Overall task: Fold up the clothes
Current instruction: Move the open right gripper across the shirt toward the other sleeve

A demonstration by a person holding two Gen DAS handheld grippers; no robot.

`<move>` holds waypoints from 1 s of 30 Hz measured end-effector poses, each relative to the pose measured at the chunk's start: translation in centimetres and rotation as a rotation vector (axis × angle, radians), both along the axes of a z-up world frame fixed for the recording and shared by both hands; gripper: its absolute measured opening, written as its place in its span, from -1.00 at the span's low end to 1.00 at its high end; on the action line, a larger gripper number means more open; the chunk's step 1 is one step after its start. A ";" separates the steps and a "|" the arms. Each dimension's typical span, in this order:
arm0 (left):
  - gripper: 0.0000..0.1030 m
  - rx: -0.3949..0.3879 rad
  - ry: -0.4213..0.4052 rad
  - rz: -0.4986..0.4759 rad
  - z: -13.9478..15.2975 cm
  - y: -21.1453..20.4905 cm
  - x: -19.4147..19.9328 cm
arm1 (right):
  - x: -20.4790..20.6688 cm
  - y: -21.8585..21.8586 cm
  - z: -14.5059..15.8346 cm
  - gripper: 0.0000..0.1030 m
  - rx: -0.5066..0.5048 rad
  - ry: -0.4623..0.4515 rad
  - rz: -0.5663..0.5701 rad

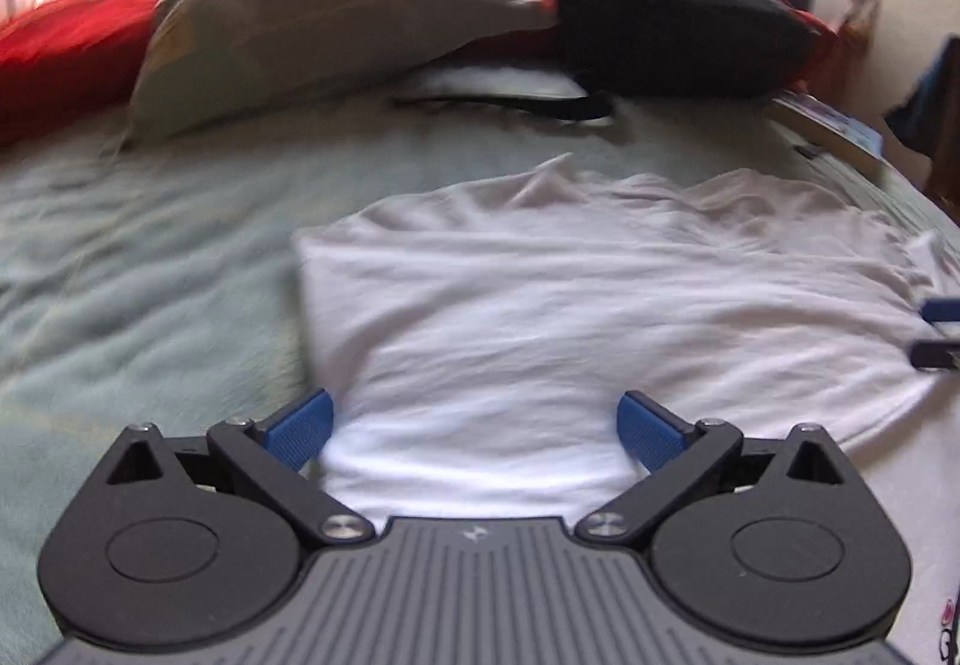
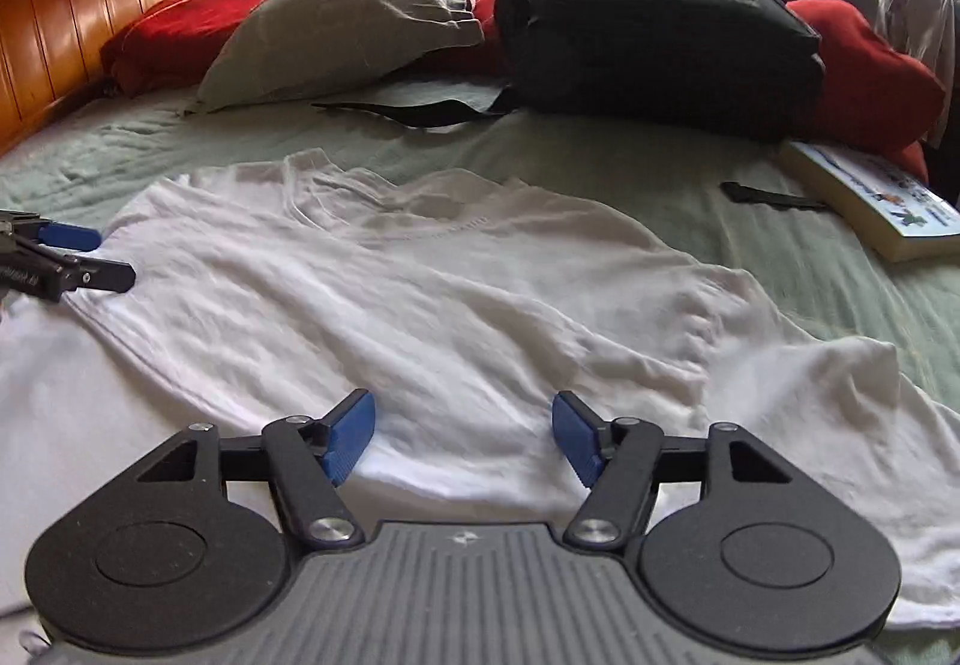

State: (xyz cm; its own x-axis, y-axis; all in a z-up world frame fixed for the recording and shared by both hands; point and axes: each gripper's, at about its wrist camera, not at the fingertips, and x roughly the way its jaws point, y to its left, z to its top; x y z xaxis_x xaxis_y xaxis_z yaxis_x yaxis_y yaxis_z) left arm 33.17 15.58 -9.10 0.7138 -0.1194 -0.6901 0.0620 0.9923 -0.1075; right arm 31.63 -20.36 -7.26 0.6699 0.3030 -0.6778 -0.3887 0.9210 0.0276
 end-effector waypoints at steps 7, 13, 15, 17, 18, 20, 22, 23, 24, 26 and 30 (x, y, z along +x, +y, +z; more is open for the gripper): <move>0.95 -0.044 -0.091 -0.061 3.2 -0.5 0.5 | -2.0 -1.0 0.6 0.49 0.037 -0.005 -0.050; 0.99 0.043 -0.017 -0.111 -0.3 -2.7 2.5 | -3.1 -0.6 1.3 0.55 0.047 -0.005 -0.050; 0.99 0.041 -0.010 -0.088 0.0 -2.3 2.2 | -3.6 -1.0 1.6 0.67 0.038 -0.006 -0.056; 0.97 0.054 0.015 -0.054 1.1 -1.9 2.0 | -4.0 -1.6 1.7 0.68 0.024 -0.007 -0.069; 0.97 0.058 0.000 -0.069 2.0 -2.0 1.4 | -4.2 -1.8 1.8 0.68 0.025 -0.009 -0.071; 0.98 0.065 -0.040 -0.124 3.7 -2.5 0.1 | -4.3 -1.9 2.1 0.68 0.047 -0.019 -0.061; 0.99 0.077 -0.068 -0.181 4.4 -3.5 -0.8 | -4.1 -1.7 2.3 0.72 0.076 -0.024 -0.046; 0.99 0.087 -0.071 -0.204 4.4 -4.2 -1.1 | -3.7 -1.3 2.1 0.73 0.094 -0.013 -0.037; 0.99 0.097 -0.058 -0.211 3.9 -4.8 -1.2 | -3.4 -1.0 1.9 0.73 0.112 -0.002 -0.028; 0.99 0.099 0.018 -0.179 2.1 -4.9 -0.8 | -2.9 -0.5 1.4 0.73 0.135 0.030 -0.013; 0.99 0.025 0.103 -0.074 0.9 -3.3 -0.7 | -3.2 -0.7 0.5 0.74 0.125 0.071 -0.034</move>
